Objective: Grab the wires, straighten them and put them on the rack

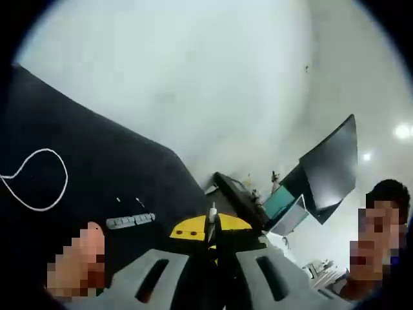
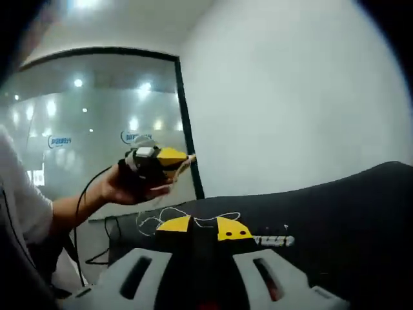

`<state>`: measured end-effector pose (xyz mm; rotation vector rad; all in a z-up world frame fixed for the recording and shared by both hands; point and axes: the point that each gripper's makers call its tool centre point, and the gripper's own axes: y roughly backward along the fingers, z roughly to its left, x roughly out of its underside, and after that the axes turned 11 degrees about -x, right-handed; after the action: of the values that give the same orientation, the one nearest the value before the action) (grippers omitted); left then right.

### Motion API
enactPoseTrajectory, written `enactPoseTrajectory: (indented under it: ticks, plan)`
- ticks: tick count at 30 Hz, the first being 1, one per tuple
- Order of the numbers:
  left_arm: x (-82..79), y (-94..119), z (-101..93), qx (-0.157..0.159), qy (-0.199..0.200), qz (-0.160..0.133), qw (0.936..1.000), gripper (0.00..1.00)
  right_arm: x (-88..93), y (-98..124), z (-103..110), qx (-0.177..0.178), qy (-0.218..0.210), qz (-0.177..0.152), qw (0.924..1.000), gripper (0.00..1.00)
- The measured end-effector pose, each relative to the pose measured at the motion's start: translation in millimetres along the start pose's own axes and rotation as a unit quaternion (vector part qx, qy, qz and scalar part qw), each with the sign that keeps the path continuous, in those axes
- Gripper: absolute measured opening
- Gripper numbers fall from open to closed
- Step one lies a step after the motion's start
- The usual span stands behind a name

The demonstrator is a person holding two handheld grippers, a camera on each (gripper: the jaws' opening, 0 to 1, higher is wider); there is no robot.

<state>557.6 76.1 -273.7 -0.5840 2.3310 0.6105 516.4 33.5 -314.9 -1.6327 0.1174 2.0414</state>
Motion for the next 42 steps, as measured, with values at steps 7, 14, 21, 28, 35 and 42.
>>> enactPoseTrajectory:
  ticks: [7, 14, 21, 28, 35, 42]
  plan:
    - [5.6, -25.3, 22.7, -0.031, 0.002, 0.002, 0.9995, 0.01, 7.3, -57.2, -7.2, 0.024, -0.083, -0.003, 0.9963, 0.14]
    - [8.4, -36.8, 41.2, -0.022, 0.036, 0.002, 0.9991, 0.01, 19.8, -78.0, -27.9, 0.039, -0.075, 0.031, 0.9959, 0.01]
    - [6.2, -41.0, 61.0, -0.017, 0.048, -0.002, 0.9987, 0.01, 37.0, -75.4, -40.0, 0.031, -0.142, 0.065, 0.9873, 0.00]
    - [10.5, -46.4, 99.8, -0.074, -0.016, -0.001, 0.9972, 0.01, 66.9, -69.7, -59.9, 0.077, -0.174, 0.133, 0.9727, 0.00]
    - [20.2, -62.7, 145.1, -0.170, -0.130, 0.045, 0.9757, 0.00, 87.9, -74.4, -80.4, 0.112, -0.139, 0.229, 0.9570, 0.00]
    - [0.1, -68.4, 160.9, -0.174, -0.132, 0.023, 0.9756, 0.00, 97.4, -82.6, -94.3, 0.120, -0.133, 0.253, 0.9506, 0.00]
